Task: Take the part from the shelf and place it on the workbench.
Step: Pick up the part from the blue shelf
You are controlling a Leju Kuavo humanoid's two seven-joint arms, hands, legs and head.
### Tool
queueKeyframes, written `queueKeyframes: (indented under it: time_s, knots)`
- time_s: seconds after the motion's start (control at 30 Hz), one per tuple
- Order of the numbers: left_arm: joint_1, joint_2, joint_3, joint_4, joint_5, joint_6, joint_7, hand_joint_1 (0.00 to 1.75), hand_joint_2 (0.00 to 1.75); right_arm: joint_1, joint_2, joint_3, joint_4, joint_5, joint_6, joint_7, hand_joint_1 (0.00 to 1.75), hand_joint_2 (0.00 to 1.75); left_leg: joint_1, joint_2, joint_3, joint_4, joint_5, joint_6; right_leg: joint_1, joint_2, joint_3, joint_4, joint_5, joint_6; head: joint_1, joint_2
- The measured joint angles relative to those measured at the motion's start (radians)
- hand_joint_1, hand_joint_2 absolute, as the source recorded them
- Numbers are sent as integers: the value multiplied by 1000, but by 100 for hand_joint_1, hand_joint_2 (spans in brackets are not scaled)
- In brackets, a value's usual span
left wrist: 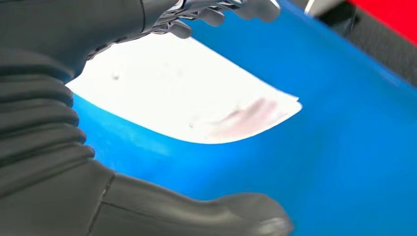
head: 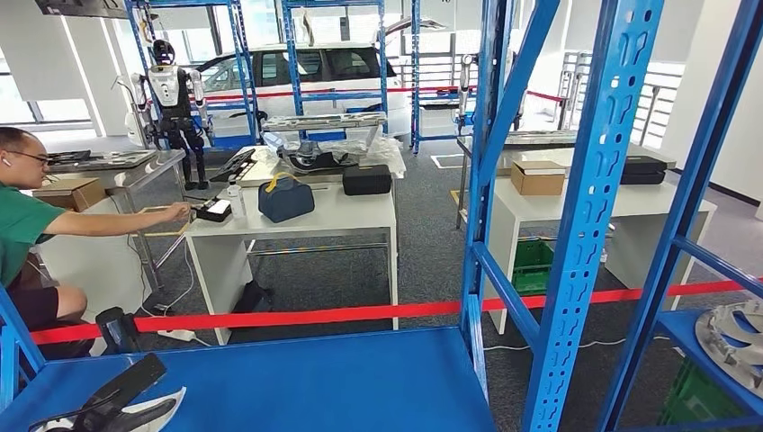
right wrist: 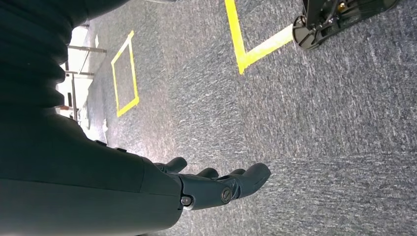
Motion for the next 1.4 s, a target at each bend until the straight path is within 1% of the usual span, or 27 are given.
queueKeyframes:
  time_s: [0.1,0.33,0.47,0.73,0.97,1.07,1.2,1.4]
  knots:
    - [2,16,14,1,-13,-40,16,0,175,0,0,-2,0,5,2,0,0,175,0,0,0,1,-1,1,0,0,1,-2,0,1,0,0]
    - [16,44,14,4,-109,-67,76,0,175,0,0,-5,0,12,10,-9,0,175,0,0,0,1,-2,3,0,0,2,-3,0,1,0,0]
    - [20,54,-5,5,-161,-65,96,0,175,0,0,-6,0,12,10,-8,0,175,0,0,0,2,-2,3,0,0,3,-3,0,1,0,0]
    - [23,60,-34,5,-203,-54,109,0,175,0,0,-15,0,13,10,-5,0,175,0,0,0,2,-2,3,0,-1,3,-3,0,1,0,0]
    - [28,61,-104,7,-290,-38,131,0,175,0,0,-22,0,15,10,4,0,175,0,0,0,2,-2,4,0,-1,3,-4,0,1,0,0]
    - [31,61,-139,7,-345,-1,134,0,175,0,0,-22,0,15,10,4,0,175,0,0,1,2,-2,4,0,-1,3,-4,0,1,0,0]
    - [38,58,-221,8,-448,63,146,0,175,-1,0,-23,0,15,9,4,0,175,-1,0,1,2,-2,4,0,-1,3,-4,0,1,0,0]
    - [62,42,-324,11,-523,87,169,0,175,-1,0,-23,0,25,9,5,0,175,-1,0,1,2,-3,5,0,0,3,-4,0,1,0,0]
